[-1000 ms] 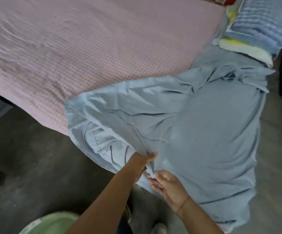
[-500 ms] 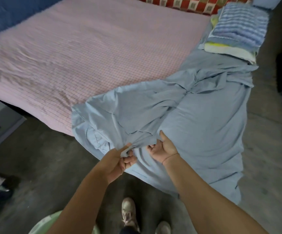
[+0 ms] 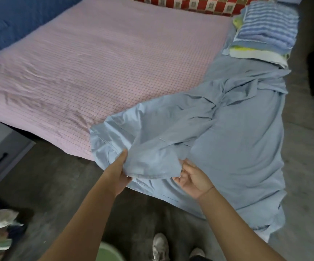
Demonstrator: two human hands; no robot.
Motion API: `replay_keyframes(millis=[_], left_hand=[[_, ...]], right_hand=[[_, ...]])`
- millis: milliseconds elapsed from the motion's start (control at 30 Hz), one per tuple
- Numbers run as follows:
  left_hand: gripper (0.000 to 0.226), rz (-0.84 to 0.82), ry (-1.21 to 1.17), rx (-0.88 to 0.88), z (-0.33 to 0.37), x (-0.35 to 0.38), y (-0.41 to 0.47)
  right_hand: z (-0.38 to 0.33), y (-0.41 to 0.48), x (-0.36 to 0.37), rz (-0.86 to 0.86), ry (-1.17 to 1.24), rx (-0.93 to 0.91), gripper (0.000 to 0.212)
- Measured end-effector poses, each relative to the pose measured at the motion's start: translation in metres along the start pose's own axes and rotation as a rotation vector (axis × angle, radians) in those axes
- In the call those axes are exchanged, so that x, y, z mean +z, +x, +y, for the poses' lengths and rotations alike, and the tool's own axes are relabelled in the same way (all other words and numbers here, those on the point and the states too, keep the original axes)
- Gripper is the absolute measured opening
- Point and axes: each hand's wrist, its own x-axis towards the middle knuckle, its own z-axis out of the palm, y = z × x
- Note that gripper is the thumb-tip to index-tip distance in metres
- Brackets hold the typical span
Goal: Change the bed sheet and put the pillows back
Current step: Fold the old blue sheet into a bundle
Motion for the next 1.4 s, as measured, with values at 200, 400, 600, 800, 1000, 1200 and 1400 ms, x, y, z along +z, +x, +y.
replay_keyframes(millis=[200,400,600,800,1000,1200,1400], left_hand=[[0.052,-0.405,0.134,-0.208,-0.069,0.051,-0.006],[0.069,-0.262,0.202,-0.164,-0.136,0.117,-0.017],[0.041,-0.315,0.14,-0.212,-0.171,0.162,-0.044],[0.036,-0.331,0.37,-0.324,-0.184,0.162,-0.061],[0.042,-0.44,0.508,-0.256,-0.179,0.16,-0.068],[0.025,-0.349,0.428,-0.143,-0.19,0.165,-0.06],[0.043,-0.124,0.185,-0.089,-0.199,0.173,-0.041]], right_hand=[[0.019,-0.049,-0.043,0.057,-0.237,-0.053,0.051],[0.005,-0.095,-0.089,0.079,0.106,-0.145,0.09],[-0.008,-0.102,-0.114,0.132,0.349,-0.021,0.096],[-0.02,-0.1,-0.102,0.168,0.257,-0.038,0.099],[-0.034,-0.113,-0.109,0.171,0.195,-0.04,0.092],[-0.052,-0.142,-0.121,0.253,0.079,-0.122,0.035],[-0.067,-0.178,-0.16,0.287,0.136,-0.277,0.053]])
